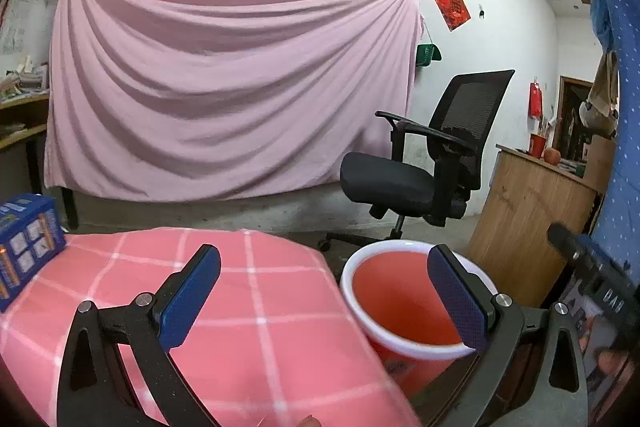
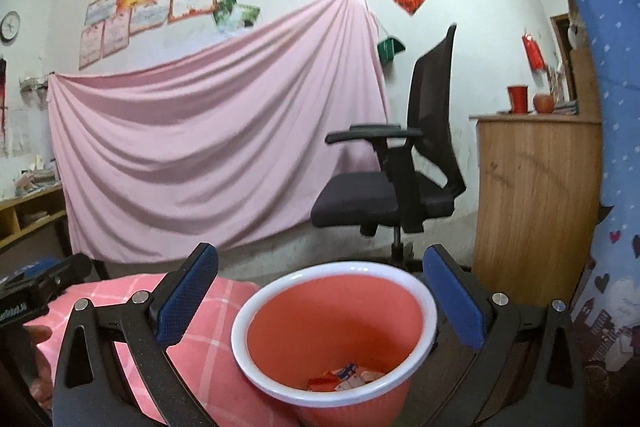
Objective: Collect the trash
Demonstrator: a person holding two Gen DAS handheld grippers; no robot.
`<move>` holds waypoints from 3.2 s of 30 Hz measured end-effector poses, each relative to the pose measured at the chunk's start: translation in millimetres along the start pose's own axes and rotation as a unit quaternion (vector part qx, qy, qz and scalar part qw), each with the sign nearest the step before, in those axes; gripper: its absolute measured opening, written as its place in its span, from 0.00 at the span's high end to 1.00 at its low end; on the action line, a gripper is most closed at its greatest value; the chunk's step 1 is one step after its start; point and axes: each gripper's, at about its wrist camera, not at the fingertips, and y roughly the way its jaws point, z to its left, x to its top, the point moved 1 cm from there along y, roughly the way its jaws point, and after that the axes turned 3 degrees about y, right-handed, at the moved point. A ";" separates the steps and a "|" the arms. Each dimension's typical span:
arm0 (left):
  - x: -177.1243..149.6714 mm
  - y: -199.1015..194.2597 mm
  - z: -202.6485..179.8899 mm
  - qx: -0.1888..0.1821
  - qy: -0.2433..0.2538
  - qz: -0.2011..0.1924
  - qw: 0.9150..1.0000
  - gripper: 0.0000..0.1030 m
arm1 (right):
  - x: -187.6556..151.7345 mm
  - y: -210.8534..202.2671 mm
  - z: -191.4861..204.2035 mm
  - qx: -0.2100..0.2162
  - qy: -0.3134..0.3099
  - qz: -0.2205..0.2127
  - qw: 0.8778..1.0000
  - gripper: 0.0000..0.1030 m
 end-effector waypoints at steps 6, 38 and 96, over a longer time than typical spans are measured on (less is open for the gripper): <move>-10.0 -38.9 7.2 0.017 0.003 -0.004 1.000 0.02 | -4.8 -30.0 8.1 0.013 0.005 -0.020 1.000 0.00; -61.3 -200.1 86.1 0.057 -0.035 -0.020 0.998 0.02 | -49.5 -156.6 100.8 0.041 -0.027 -0.030 0.998 0.00; -110.7 -209.9 97.1 0.110 -0.007 -0.024 0.994 0.02 | -97.2 -146.6 114.2 0.033 -0.075 0.021 0.996 0.00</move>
